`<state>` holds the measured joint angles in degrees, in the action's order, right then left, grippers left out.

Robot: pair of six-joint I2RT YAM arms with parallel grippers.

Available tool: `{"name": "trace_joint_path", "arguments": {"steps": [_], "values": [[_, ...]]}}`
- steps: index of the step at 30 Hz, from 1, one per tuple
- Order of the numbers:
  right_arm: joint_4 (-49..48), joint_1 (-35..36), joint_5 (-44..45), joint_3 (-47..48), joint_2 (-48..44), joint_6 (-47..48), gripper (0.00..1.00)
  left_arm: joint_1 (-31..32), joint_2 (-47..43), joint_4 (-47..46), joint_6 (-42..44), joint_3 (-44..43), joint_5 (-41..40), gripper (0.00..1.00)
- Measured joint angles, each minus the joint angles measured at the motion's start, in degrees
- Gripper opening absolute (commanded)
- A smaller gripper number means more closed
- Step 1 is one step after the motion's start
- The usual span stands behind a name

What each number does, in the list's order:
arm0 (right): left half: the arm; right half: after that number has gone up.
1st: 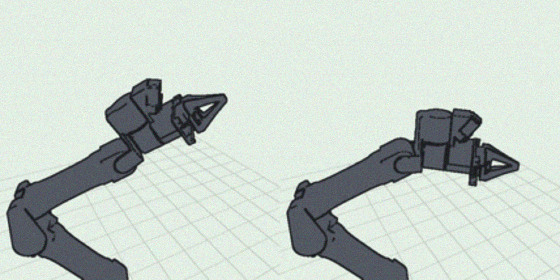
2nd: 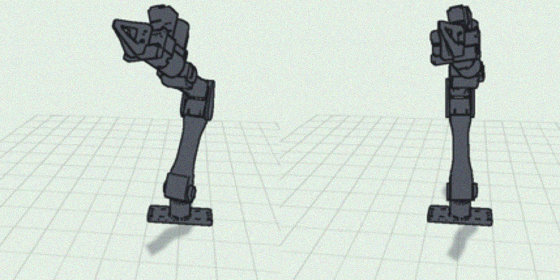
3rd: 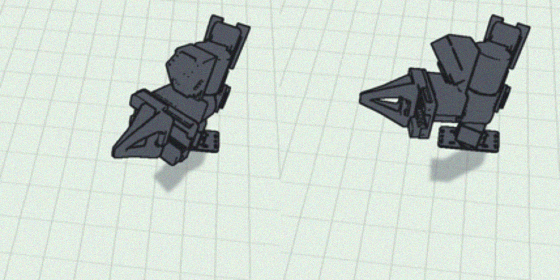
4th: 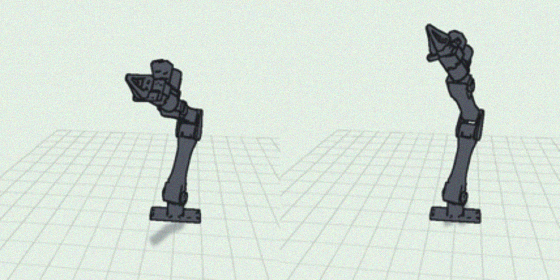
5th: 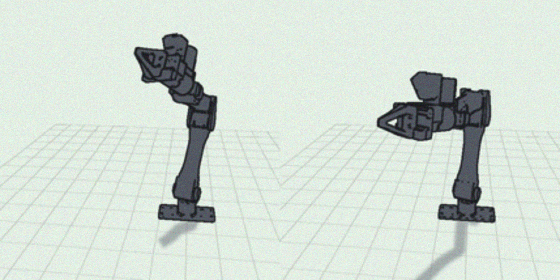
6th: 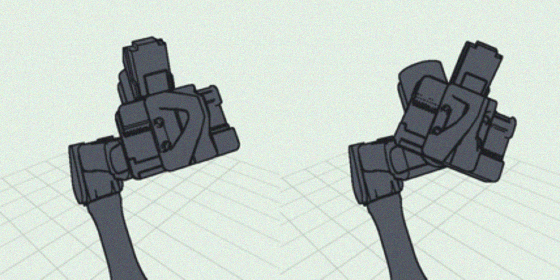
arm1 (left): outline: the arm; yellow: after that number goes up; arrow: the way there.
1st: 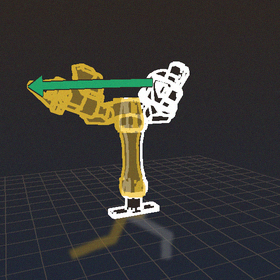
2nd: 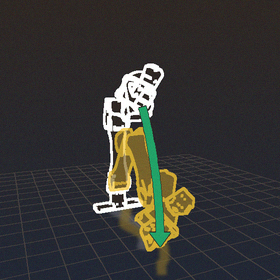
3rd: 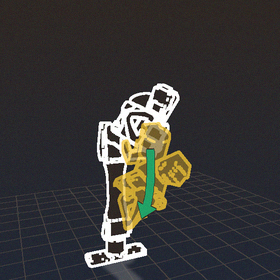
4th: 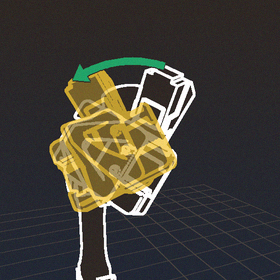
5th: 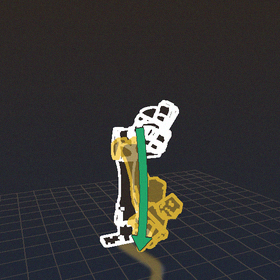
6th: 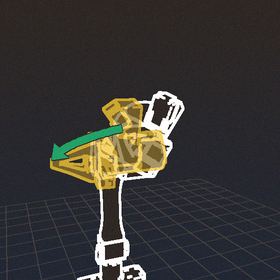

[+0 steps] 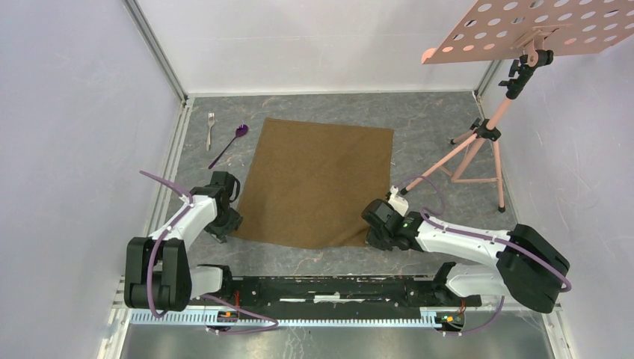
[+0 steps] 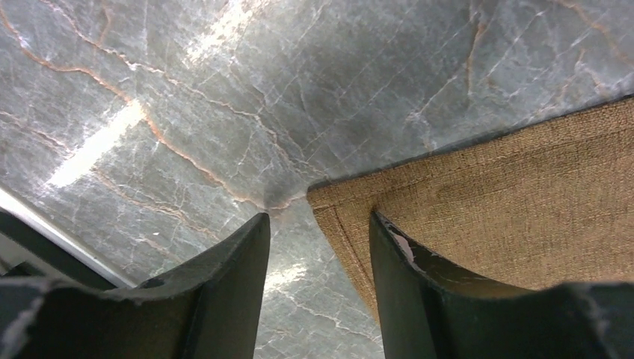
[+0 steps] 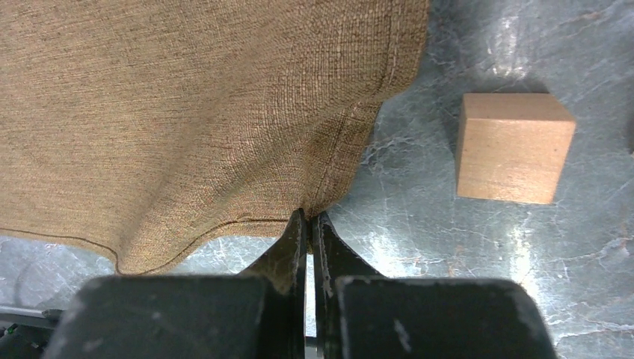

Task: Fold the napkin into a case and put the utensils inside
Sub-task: Pick up the flattened napkin from the center of the board, then flatten the napkin at the center of the board.

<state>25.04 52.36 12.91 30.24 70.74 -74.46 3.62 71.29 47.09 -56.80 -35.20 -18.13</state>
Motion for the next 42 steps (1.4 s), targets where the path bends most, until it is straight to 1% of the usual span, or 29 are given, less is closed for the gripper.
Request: {"name": "trace_joint_path", "arguments": {"steps": [4,8,9,10,11,12,14,18,22,24,26,28,30,32,35,38,40,42], "values": [[-0.74,-0.02,-0.37,0.00,0.26,0.22,0.00,-0.04,0.50,-0.79,-0.22,0.02,-0.07,0.58],[-0.87,-0.02,-0.44,-0.04,0.31,0.22,0.00,-0.44,1.51,-1.60,-0.20,-0.39,0.04,0.52],[-0.92,-0.02,-0.46,-0.07,0.31,0.22,0.00,-0.57,1.88,-2.16,-0.17,-0.57,0.11,0.47],[-0.98,-0.02,-0.46,-0.09,0.28,0.22,0.00,-0.66,2.19,-2.95,-0.17,-0.66,0.20,0.39],[-1.01,-0.02,-0.46,-0.13,0.24,0.22,0.00,-0.72,2.38,-3.82,-0.17,-0.68,0.31,0.28],[-1.03,-0.02,-0.46,-0.17,0.20,0.22,0.00,-0.76,2.51,-4.57,-0.22,-0.66,0.39,0.19],[-1.16,-0.02,-0.42,-0.35,-0.04,0.22,0.00,-0.94,2.43,-7.52,-0.07,-0.33,1.44,0.16],[0.31,-0.02,0.70,-0.63,-1.42,0.81,0.00,-1.64,0.39,-10.45,0.44,1.07,1.88,0.03],[4.02,-0.02,4.98,-0.61,-6.01,4.28,0.00,-1.68,-4.35,-10.40,1.36,1.88,3.50,0.02],[4.79,-0.02,7.67,-0.35,-10.10,7.82,0.00,-1.68,-10.67,-8.92,2.23,1.31,4.59,0.02],[4.35,-0.02,10.25,0.00,-16.11,13.60,0.00,-1.68,-17.42,-7.02,3.15,-0.68,5.25,0.02],[1.99,-0.02,11.08,0.15,-23.37,20.98,0.00,-1.68,-24.65,-5.05,4.13,-4.52,5.97,0.02],[-1.66,-0.04,9.68,0.74,-30.25,28.52,0.00,-1.66,-31.87,-4.00,5.31,-9.86,6.82,0.02],[-5.03,-0.09,6.03,2.69,-35.23,35.01,0.00,-1.68,-37.83,-3.48,6.01,-15.37,7.74,0.02],[-9.55,-0.09,-1.07,8.87,-39.19,42.60,0.00,-1.68,-44.81,-2.64,6.97,-24.33,9.16,0.02],[-14.19,-0.11,-8.68,15.58,-40.81,46.82,0.00,-1.66,-47.69,-2.40,7.67,-34.42,10.08,0.02],[-17.33,-0.09,-13.25,19.37,-41.07,48.24,0.00,-1.66,-47.65,-2.82,8.66,-41.40,10.82,0.02],[-20.33,-0.09,-16.17,21.66,-41.07,49.16,0.00,-1.60,-47.43,-3.34,9.81,-46.03,10.88,0.02]]}}
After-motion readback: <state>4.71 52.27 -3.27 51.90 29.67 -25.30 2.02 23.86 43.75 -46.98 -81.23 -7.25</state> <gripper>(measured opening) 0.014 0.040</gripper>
